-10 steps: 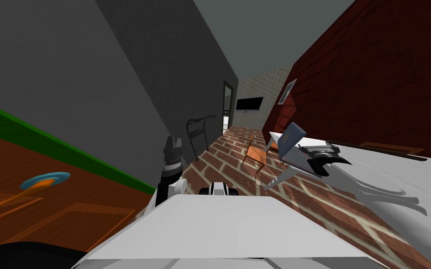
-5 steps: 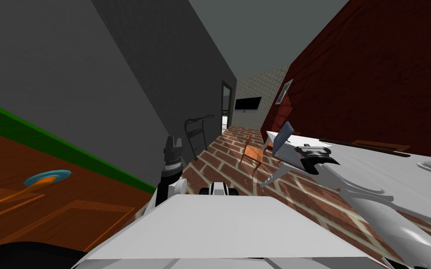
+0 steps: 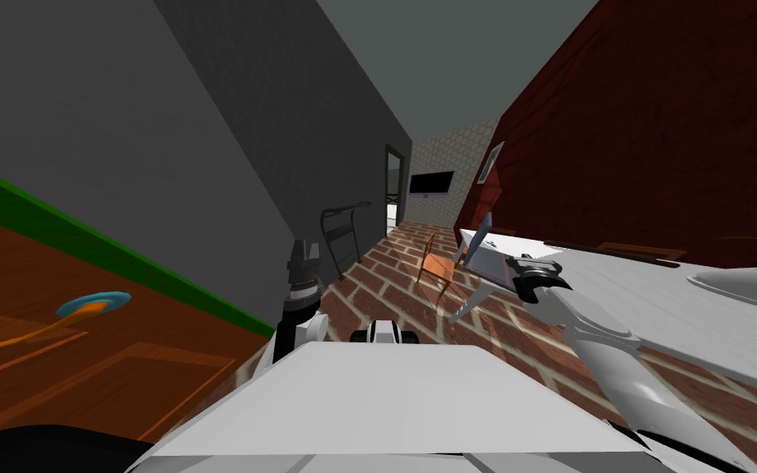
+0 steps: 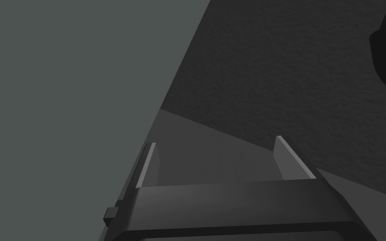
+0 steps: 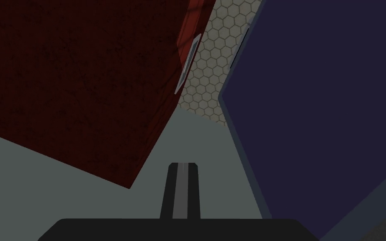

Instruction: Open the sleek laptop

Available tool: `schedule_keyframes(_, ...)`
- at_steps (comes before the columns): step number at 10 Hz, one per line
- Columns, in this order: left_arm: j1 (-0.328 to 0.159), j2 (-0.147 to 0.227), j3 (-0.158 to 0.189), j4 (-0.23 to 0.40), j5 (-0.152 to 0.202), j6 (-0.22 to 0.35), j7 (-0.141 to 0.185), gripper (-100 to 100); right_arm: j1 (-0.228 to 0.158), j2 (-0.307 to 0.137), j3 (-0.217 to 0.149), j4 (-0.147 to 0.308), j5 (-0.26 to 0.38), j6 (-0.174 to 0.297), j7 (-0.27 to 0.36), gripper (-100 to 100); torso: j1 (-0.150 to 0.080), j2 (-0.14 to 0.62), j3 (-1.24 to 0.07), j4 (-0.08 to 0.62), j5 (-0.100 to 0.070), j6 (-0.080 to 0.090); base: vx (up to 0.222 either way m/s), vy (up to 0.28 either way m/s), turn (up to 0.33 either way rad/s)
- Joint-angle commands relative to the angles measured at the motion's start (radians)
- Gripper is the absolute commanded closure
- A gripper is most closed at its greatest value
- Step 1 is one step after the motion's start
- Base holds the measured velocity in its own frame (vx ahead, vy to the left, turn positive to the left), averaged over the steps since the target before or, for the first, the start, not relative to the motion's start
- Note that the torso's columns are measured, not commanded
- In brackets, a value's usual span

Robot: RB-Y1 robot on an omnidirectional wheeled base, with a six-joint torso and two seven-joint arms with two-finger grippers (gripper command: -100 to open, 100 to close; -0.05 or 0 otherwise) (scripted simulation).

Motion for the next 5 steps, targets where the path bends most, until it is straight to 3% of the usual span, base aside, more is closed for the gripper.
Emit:
schedule_keyframes(1,0.000,0.000,0.000,0.000,0.000,0.000,0.000,0,-0.012,0.033,-0.014,-0.006,0.009,-0.007,-0.009,100,-0.001,-0.001,-0.001,0.000,0.000,0.000,-0.015,-0.053,-0.001)
schedule_keyframes(2,0.000,0.000,0.000,0.000,0.000,0.000,0.000,0,-0.005,0.023,-0.015,0.006,0.020,-0.001,0.008,-100,0.003,-0.002,-0.001,-0.001,0.001,0.000,0.061,0.071,-0.001)
schedule_keyframes(5,0.000,0.000,0.000,0.000,0.000,0.000,0.000,0,0.007,0.004,-0.014,0.022,0.033,0.010,0.035,-100,0.004,-0.002,-0.002,-0.001,0.001,0.000,0.113,0.126,-0.004)
